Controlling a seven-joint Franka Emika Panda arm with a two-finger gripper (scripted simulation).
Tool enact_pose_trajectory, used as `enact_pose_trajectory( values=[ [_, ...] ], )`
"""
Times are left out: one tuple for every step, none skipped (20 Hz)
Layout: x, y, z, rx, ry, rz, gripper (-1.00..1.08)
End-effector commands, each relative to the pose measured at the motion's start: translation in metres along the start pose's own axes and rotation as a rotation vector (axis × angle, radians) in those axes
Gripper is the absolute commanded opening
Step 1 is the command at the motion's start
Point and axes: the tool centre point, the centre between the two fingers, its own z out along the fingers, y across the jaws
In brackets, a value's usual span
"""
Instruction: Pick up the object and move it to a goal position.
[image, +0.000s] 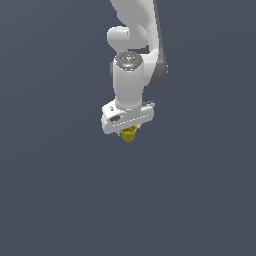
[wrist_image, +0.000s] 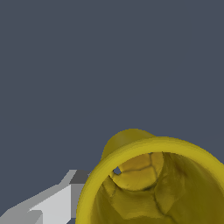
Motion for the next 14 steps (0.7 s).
enact_pose_trajectory(
  values=[
    [0.002,0.01,-0.027,0.0,0.001,0.0,-1.0],
    [0.003,0.014,-0.038,0.0,0.001,0.0,-1.0],
    [0.004,0.017,-0.048,0.001,0.001,-0.001,-1.0],
    [0.005,0.021,-0.058,0.001,0.001,-0.001,-1.0],
    [0.006,0.025,-0.068,0.001,0.001,-0.001,-1.0],
    [0.007,0.029,-0.078,0.001,0.001,-0.001,-1.0],
    [0.007,0.033,-0.088,0.001,0.001,-0.001,-1.0],
    [0.008,0.037,-0.099,0.001,0.001,-0.001,-1.0],
    [0.009,0.041,-0.108,0.001,0.001,-0.001,-1.0],
    [0.01,0.045,-0.118,0.001,0.001,-0.001,-1.0],
    [0.011,0.048,-0.128,0.001,0.001,-0.001,-1.0],
    [0.012,0.052,-0.138,0.001,0.001,-0.001,-1.0],
    [0.013,0.056,-0.147,0.001,0.001,-0.001,-1.0],
    [0.014,0.059,-0.156,0.0,0.001,-0.001,-1.0]
  ],
)
